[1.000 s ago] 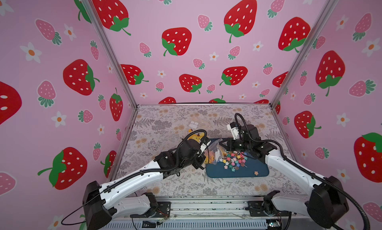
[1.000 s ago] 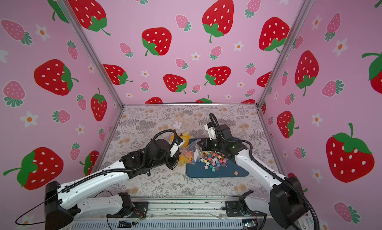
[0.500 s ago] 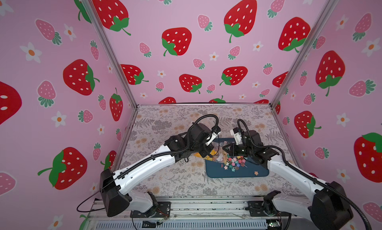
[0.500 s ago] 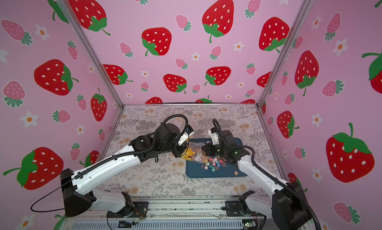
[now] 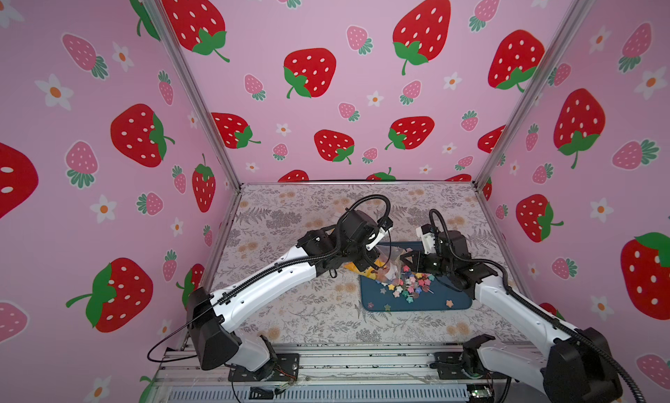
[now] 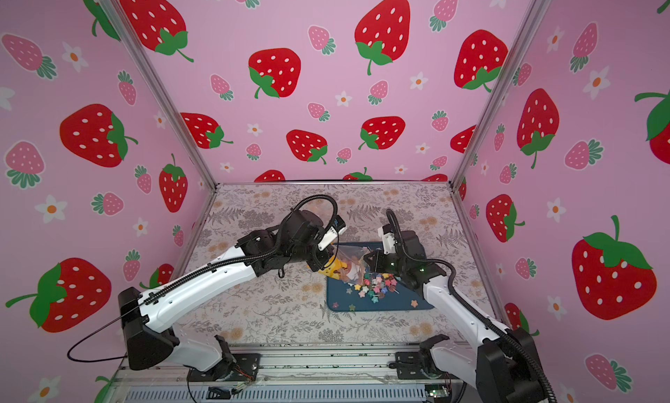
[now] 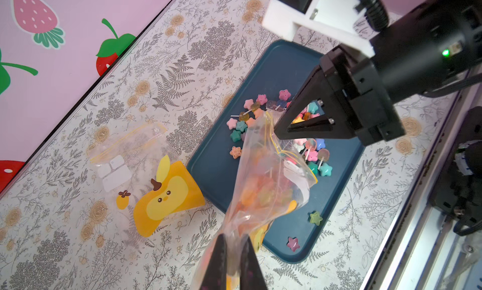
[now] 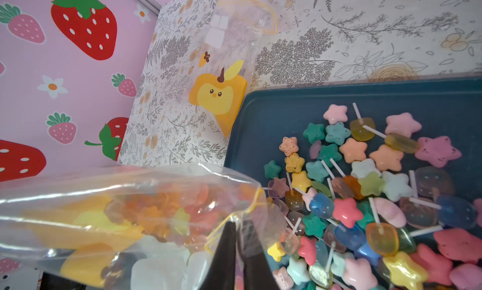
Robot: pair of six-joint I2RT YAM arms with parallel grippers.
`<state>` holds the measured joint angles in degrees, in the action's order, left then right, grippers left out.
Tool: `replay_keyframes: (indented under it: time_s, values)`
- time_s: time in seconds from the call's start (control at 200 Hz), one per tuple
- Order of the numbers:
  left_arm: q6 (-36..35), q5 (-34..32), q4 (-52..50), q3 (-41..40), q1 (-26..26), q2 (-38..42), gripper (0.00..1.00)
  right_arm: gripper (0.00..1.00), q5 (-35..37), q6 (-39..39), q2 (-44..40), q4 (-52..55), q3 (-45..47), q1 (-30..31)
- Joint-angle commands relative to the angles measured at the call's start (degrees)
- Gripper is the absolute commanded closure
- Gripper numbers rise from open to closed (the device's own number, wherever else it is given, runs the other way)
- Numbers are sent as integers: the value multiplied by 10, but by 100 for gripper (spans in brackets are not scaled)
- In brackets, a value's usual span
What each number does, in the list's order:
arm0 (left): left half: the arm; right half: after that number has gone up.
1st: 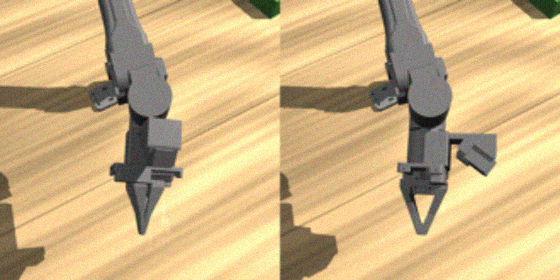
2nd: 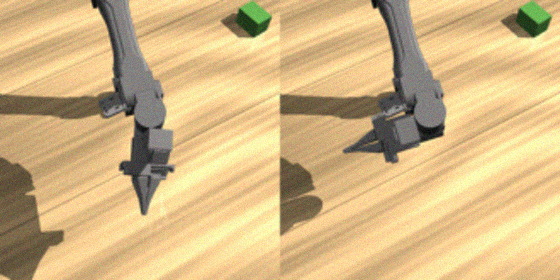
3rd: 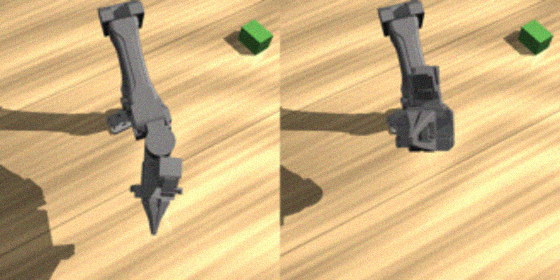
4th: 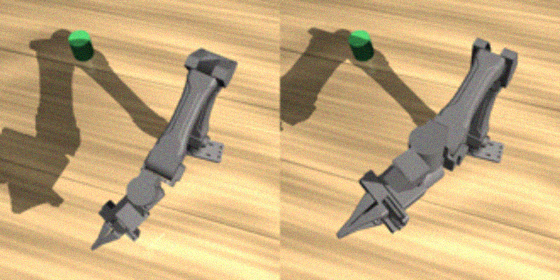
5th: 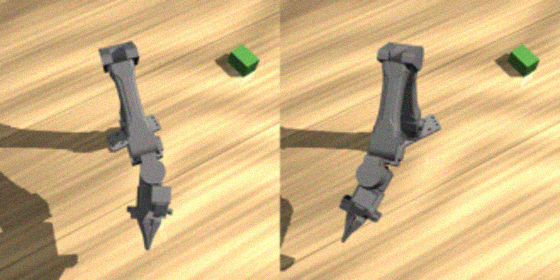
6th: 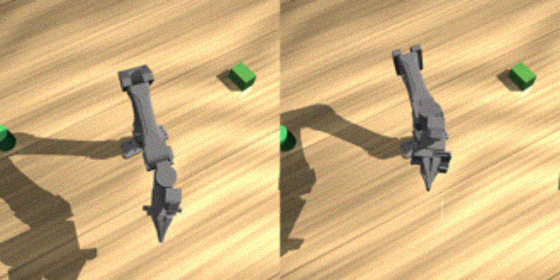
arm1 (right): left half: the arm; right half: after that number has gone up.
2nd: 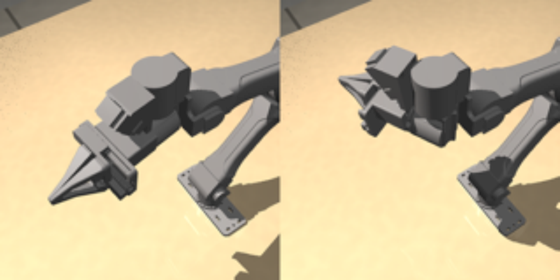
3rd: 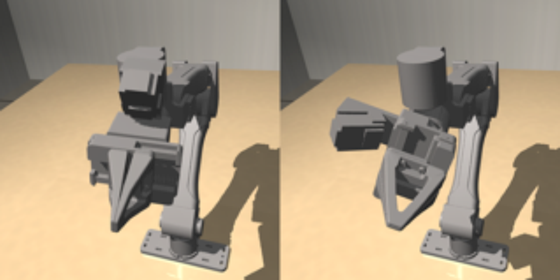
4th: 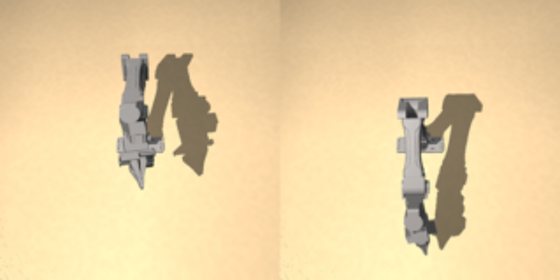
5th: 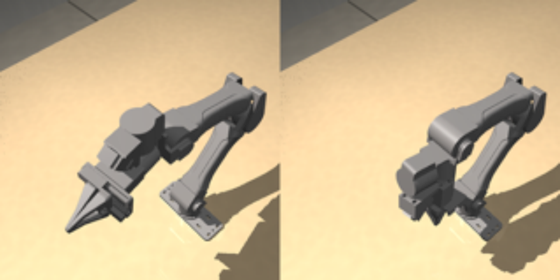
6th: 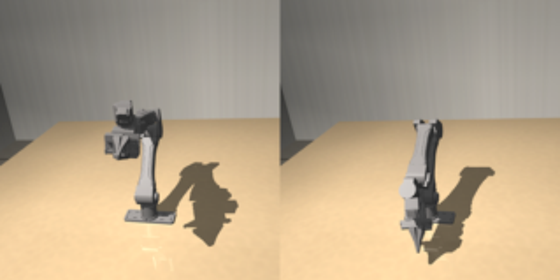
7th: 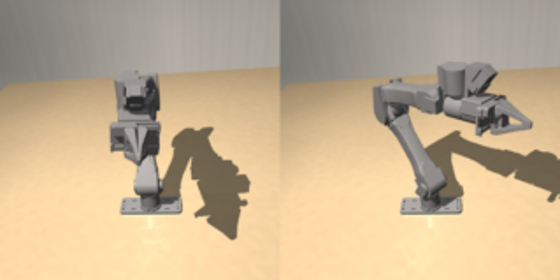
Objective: Pour candies out of the ziploc bag
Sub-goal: 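Pour the candies out of the ziploc bag onto the tray.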
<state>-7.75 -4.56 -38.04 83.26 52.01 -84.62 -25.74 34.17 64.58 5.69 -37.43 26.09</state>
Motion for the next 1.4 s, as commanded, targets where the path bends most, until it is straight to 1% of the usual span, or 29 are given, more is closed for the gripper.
replay_keyframes:
  time_s: [0.0,0.115,0.22,0.655,1.086,1.226,1.346,1.396]
  values:
    - [-13,3,18,52,-2,-4,100,77,4,-3,-12,11,3,-8]
    - [-20,3,15,62,-2,-18,100,59,-23,-1,-21,12,4,-14]
    - [-25,0,13,68,-2,-29,100,49,-44,-2,-30,12,7,-14]
    - [-23,16,24,76,-3,-45,100,49,-32,-3,-37,23,10,-17]
    - [10,70,42,88,4,-67,100,49,-21,-3,-39,26,9,-21]
    - [24,90,44,97,13,-75,100,49,4,-1,-61,44,3,-25]
    - [48,118,31,107,12,-68,100,49,31,-2,-107,73,-11,-26]
    - [47,119,25,101,12,-62,100,49,42,-6,-120,87,-17,-25]
